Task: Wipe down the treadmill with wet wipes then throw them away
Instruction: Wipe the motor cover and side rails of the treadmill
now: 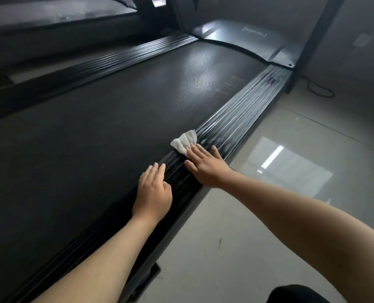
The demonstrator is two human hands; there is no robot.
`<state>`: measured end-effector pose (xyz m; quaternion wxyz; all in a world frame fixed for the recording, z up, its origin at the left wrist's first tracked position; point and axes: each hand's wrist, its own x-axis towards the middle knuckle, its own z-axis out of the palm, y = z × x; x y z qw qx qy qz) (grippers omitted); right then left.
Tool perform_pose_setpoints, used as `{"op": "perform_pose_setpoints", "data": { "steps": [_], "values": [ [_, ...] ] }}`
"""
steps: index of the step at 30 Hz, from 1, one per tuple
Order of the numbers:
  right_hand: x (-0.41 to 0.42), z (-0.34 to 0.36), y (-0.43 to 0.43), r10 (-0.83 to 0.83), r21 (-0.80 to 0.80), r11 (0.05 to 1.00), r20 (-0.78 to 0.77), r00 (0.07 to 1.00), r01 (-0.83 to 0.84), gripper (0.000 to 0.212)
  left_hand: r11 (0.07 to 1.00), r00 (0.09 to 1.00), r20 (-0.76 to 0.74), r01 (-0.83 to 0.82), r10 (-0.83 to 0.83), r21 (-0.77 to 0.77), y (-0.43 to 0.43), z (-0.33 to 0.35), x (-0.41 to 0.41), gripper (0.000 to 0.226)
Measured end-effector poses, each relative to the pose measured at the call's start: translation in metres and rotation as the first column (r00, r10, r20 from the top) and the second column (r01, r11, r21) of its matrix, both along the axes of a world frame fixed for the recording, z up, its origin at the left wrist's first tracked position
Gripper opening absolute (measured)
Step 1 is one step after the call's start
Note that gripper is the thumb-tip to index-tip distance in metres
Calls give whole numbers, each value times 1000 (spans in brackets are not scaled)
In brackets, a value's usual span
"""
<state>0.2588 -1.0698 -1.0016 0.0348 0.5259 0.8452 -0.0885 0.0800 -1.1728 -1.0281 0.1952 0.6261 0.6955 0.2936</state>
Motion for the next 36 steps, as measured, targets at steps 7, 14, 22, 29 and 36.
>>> {"op": "perform_pose_setpoints", "data": {
  "steps": [7,14,22,29,36],
  "values": [
    [-30,4,31,-114,-92,990,-57,992,108,57,993,986,131,-110,104,33,6,5,0,56],
    [-45,-3,0,336,-47,939,-64,940,-339,53,988,988,51,-151,149,43,15,1,5,57],
    [-19,2,71,-183,-127,976,-56,981,175,57,991,985,-115,-128,125,-24,10,2,7,55],
    [-29,1,30,-140,-119,985,-111,984,127,61,993,988,-110,-115,111,-32,12,3,9,57],
    [-33,4,-36,147,-120,981,-64,987,-153,55,998,983,-174,-57,52,-25,10,7,11,53]
  ]
}}
